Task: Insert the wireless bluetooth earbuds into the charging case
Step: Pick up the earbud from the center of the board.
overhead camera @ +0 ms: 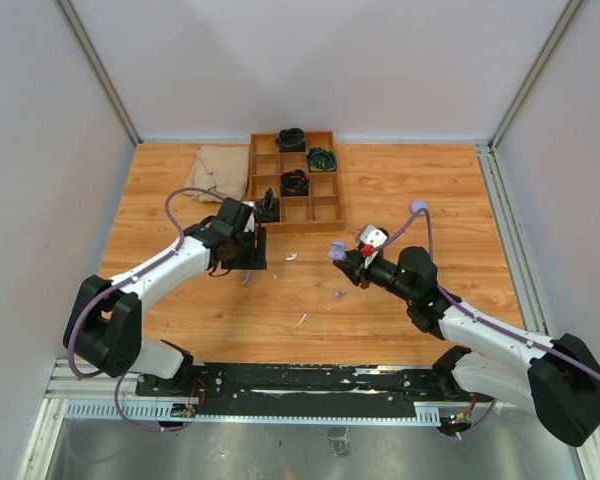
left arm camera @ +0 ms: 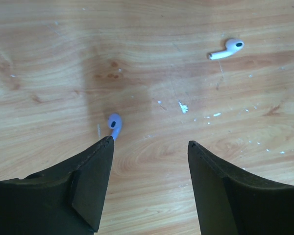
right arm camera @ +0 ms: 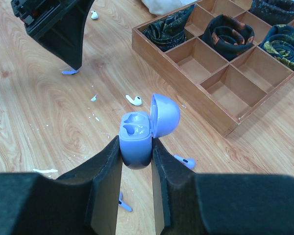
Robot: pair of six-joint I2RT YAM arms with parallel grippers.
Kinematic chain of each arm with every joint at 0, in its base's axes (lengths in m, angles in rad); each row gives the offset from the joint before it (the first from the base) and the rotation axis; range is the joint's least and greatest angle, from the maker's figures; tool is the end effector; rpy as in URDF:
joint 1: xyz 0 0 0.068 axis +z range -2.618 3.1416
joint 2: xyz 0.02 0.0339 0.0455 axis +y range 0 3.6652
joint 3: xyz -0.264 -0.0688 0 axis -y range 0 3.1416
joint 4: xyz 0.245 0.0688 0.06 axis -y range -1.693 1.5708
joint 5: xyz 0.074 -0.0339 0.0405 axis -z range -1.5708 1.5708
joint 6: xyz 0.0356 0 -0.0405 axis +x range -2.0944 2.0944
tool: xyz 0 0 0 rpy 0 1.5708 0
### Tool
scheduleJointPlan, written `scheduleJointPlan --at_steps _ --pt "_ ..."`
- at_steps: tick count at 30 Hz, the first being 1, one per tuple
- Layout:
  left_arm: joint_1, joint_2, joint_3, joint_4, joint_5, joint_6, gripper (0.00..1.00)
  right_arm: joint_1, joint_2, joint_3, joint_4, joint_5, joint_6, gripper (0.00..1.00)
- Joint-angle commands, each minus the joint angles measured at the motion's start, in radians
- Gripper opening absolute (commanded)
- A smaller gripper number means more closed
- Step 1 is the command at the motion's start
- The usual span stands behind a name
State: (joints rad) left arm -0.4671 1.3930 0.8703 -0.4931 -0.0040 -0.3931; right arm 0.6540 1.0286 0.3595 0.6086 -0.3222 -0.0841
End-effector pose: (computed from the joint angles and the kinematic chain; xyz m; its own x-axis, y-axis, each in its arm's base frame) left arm 0.2441 -0.1229 0.2099 -0.8727 0.0111 -0.4880 0.1235 0.9722 -0.1987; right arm 0.1683 0.1432 0.2282 0.0217 -0.0837 -0.9963 -0.8290 0.5555 -0.0648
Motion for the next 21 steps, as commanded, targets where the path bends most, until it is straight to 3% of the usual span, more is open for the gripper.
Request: scheduleJointPlan --at_steps 1,21 --pt "-0.004 0.058 0.067 -0.098 -0.106 0.018 0.66 -0.01 -0.003 0.003 0.016 0.0 -0.016 0.11" --pt "-0.004 0.294 0.196 -0.168 -0.135 0.107 0.44 -0.01 0.006 0.007 0.01 -0.002 -0.017 0.1"
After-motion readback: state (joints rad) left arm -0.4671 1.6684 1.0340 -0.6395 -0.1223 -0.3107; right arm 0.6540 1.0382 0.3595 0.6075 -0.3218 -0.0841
